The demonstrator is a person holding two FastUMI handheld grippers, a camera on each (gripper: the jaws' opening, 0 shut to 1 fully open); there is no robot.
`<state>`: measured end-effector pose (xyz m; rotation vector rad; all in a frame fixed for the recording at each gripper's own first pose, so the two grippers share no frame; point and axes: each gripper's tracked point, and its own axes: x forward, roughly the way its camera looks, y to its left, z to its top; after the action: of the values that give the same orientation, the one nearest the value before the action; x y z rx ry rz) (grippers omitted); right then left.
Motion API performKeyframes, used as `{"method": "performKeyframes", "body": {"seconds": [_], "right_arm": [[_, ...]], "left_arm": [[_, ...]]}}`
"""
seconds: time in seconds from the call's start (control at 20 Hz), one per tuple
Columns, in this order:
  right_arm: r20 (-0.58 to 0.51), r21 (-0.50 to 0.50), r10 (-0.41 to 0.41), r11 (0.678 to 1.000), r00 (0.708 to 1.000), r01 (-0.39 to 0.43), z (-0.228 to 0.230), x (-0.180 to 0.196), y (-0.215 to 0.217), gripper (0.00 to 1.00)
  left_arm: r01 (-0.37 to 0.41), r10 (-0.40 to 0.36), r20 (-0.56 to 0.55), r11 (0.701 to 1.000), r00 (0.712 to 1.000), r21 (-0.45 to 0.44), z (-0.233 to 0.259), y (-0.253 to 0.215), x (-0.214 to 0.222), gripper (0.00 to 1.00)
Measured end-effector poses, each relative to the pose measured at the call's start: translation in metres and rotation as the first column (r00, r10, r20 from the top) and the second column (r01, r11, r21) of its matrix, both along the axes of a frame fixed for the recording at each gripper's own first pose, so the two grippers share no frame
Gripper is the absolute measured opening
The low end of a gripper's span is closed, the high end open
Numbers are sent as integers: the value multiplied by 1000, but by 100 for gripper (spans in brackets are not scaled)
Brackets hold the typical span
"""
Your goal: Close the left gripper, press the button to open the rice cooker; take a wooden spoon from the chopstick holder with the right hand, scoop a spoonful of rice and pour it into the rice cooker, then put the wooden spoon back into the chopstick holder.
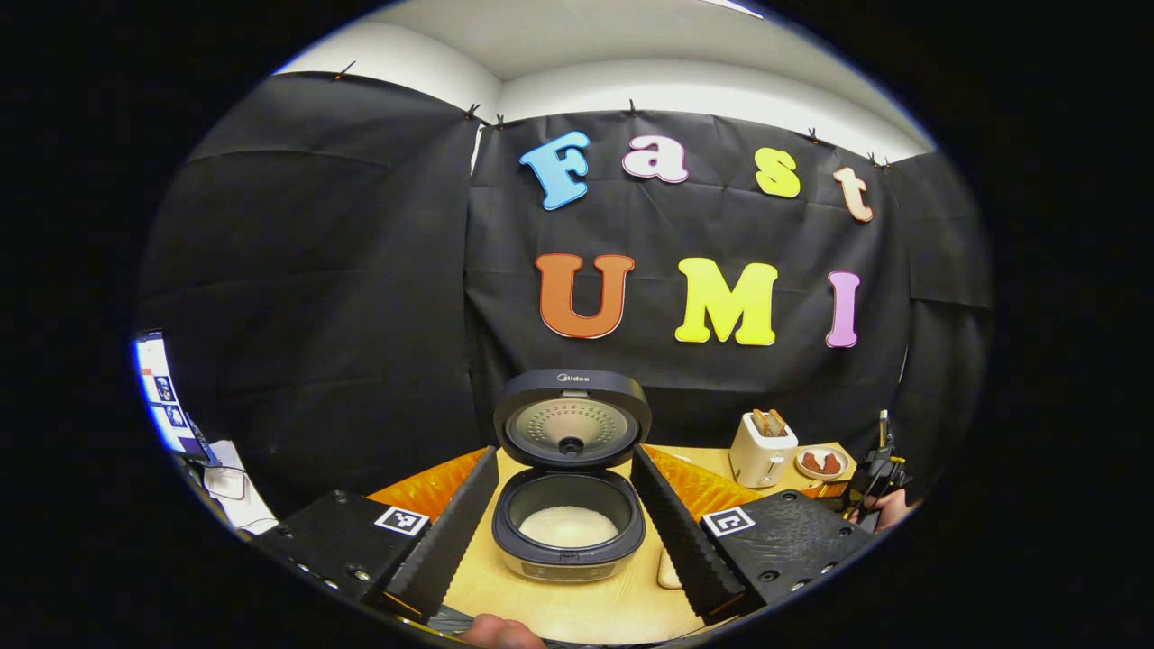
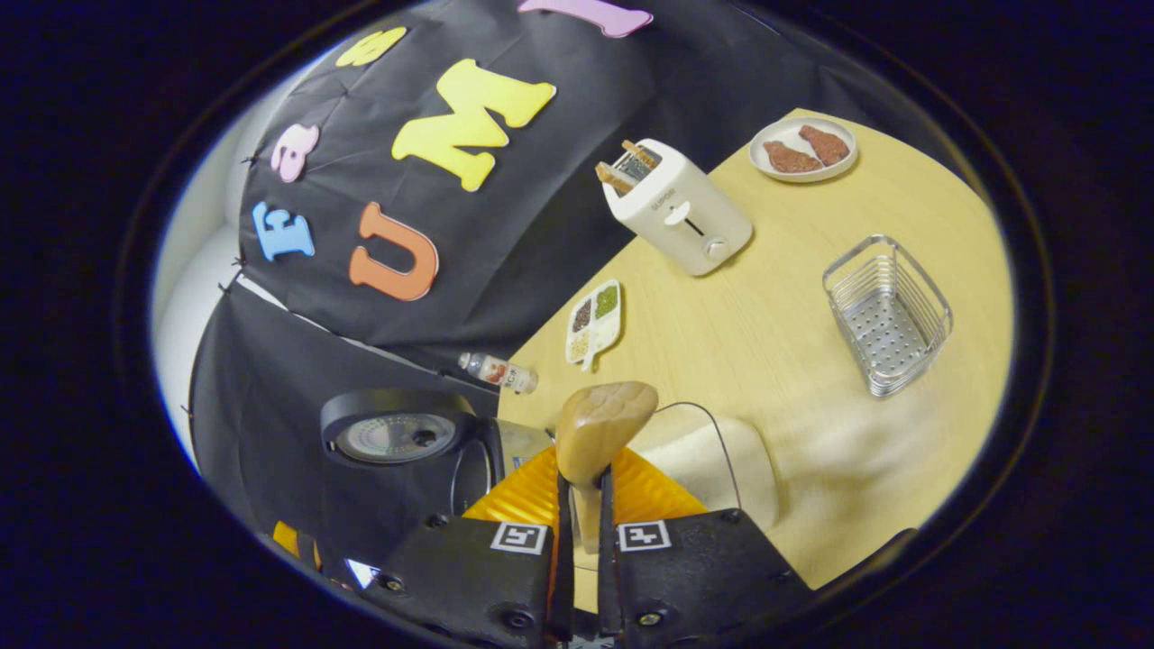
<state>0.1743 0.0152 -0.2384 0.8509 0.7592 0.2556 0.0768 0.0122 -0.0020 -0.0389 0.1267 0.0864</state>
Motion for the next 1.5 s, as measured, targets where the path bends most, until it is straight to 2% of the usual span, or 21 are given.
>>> {"method": "performKeyframes", "body": {"seconds": [0.2,0.4,0.8,1.1,1.3,1.5], "right_arm": [[38,42,-30,999,999,28,32,-2,-4,15],[59,105,-25,994,998,18,69,1,20,15],[120,128,125,982,985,-140,113,25,131,15],[116,101,219,968,969,-231,106,41,213,16],[123,-7,256,966,959,-257,88,48,245,15],[166,-184,309,943,936,-278,77,51,256,15]], "left_arm": [[13,-12,13,1000,1000,-15,0,0,3,95],[28,-28,35,1000,999,-5,3,5,-1,95],[11,-12,47,1000,999,21,-2,29,-20,95],[-25,24,45,1000,999,14,-7,52,-40,96],[-58,58,31,998,998,17,-15,67,-54,95],[-74,74,17,997,997,19,-23,76,-63,95]]}}
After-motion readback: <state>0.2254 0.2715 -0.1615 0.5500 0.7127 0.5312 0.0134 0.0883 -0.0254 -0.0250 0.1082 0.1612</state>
